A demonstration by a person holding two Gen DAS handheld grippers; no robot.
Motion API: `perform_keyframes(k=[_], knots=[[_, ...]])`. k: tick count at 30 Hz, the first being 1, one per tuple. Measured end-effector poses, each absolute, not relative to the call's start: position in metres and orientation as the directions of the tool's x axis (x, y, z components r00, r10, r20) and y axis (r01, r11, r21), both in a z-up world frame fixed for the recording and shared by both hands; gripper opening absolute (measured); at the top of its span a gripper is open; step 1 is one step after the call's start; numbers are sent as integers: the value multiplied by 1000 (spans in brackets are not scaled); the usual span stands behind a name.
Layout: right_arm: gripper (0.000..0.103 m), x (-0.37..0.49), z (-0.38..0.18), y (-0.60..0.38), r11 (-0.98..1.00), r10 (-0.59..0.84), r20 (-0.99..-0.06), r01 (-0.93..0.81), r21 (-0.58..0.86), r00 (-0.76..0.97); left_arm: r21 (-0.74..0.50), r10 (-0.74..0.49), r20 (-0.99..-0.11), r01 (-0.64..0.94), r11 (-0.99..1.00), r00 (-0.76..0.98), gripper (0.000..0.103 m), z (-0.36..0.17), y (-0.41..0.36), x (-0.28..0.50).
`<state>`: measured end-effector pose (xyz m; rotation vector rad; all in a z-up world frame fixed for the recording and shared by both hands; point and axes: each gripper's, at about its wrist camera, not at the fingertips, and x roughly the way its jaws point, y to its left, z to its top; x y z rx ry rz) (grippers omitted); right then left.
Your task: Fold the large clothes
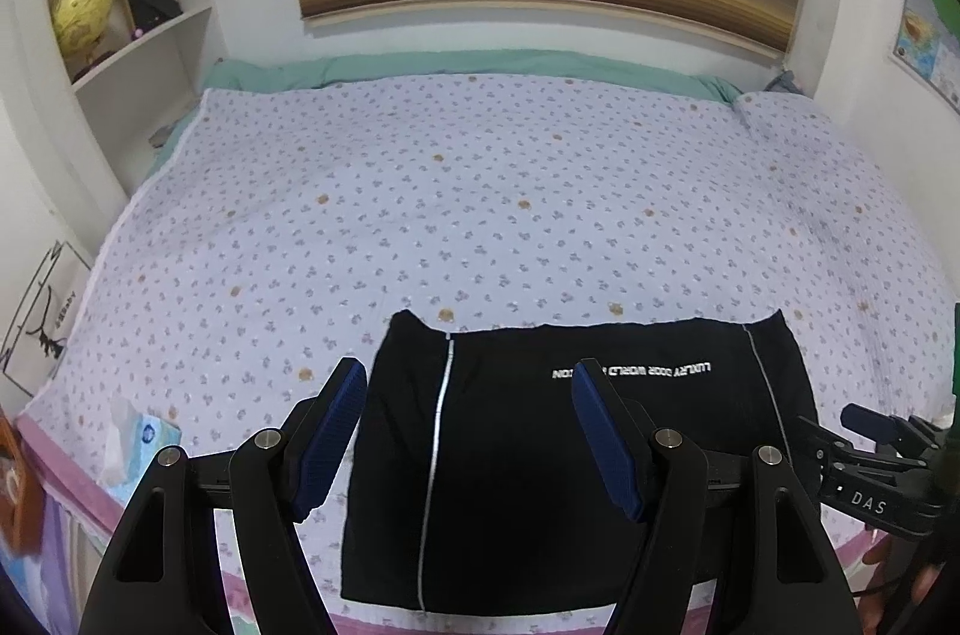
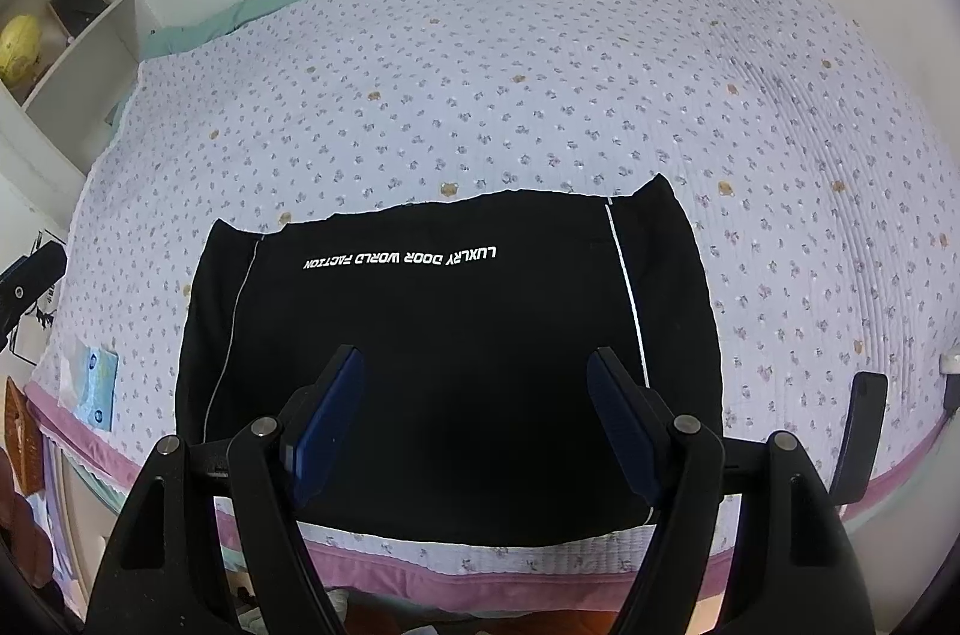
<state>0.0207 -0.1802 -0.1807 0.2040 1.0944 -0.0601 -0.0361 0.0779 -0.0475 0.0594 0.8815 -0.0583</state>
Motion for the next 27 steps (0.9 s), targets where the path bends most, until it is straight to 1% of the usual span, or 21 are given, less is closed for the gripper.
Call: perform_keyframes(k=[7, 14, 20, 23, 27], knots=[[79, 26, -184, -168, 984, 59, -884, 122, 129, 463, 70, 18, -773, 57, 996, 634, 72, -49, 82, -36], [79, 31, -187, -161, 986, 75, -886, 97, 134, 458, 74, 25, -780, 52, 996, 626, 72, -53, 82, -33], [79, 32, -189, -160, 988, 53, -889, 106, 113, 455, 59, 6, -801, 69, 996, 598, 72, -62, 79, -28], [79, 33, -189, -160, 990, 44, -891, 101, 100, 452, 80, 22, -789, 68, 994, 614, 72, -62, 75, -29], [79, 35, -194, -161, 988, 56, -897, 107, 114, 439, 115, 34, -746, 79, 990, 665, 72, -56, 72, -35]])
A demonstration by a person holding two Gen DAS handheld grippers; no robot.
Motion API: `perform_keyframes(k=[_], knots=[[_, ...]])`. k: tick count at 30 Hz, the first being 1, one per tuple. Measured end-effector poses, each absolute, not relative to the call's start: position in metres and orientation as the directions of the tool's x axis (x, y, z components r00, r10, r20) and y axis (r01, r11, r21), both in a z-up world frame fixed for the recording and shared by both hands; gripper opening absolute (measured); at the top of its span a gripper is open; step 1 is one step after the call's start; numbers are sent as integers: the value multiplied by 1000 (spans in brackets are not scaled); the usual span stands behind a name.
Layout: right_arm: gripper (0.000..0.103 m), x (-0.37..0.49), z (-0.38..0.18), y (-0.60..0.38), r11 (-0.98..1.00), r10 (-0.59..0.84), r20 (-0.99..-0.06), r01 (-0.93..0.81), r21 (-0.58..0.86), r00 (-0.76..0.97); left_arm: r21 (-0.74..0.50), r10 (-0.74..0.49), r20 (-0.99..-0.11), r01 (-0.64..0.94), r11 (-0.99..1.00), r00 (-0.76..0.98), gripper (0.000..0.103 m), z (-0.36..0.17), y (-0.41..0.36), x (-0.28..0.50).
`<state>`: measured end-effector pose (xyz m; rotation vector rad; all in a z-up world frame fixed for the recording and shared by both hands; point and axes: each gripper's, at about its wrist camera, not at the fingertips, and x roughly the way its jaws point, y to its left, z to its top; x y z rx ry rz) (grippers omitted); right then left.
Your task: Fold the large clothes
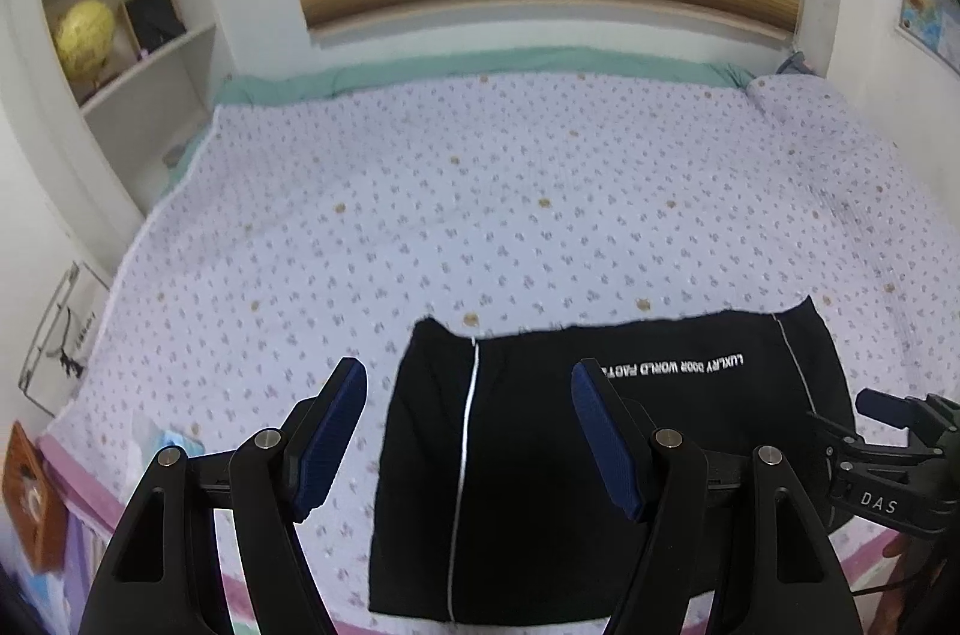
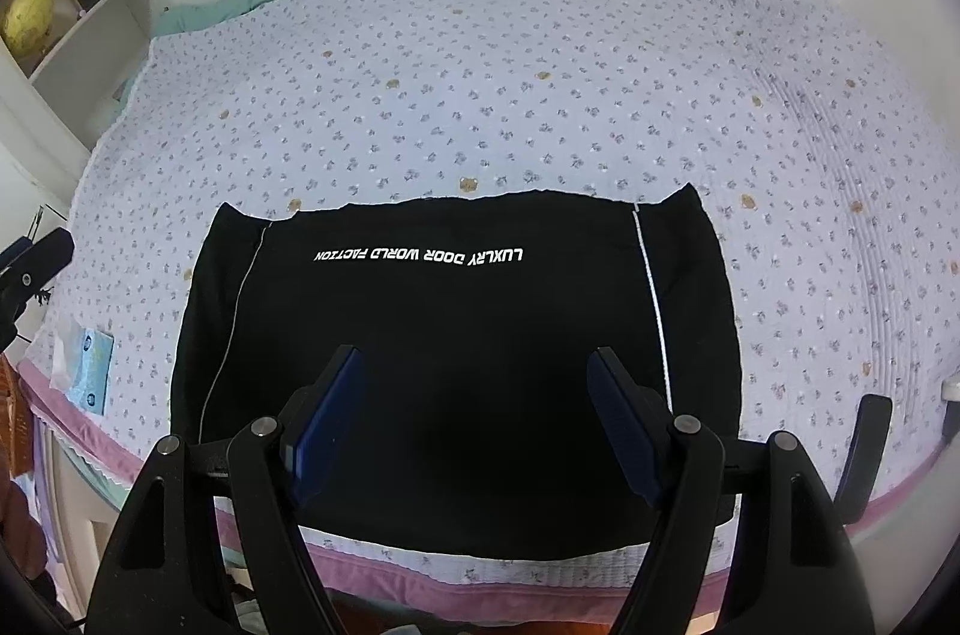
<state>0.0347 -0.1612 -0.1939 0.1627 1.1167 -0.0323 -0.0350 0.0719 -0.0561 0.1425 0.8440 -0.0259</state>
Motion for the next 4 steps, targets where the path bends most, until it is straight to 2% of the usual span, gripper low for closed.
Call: perform_keyframes(k=[4], knots=[[79, 35, -196, -161, 988, 55, -900, 108, 112, 433, 104, 4, -756, 114, 988, 654, 72, -56, 70, -34]])
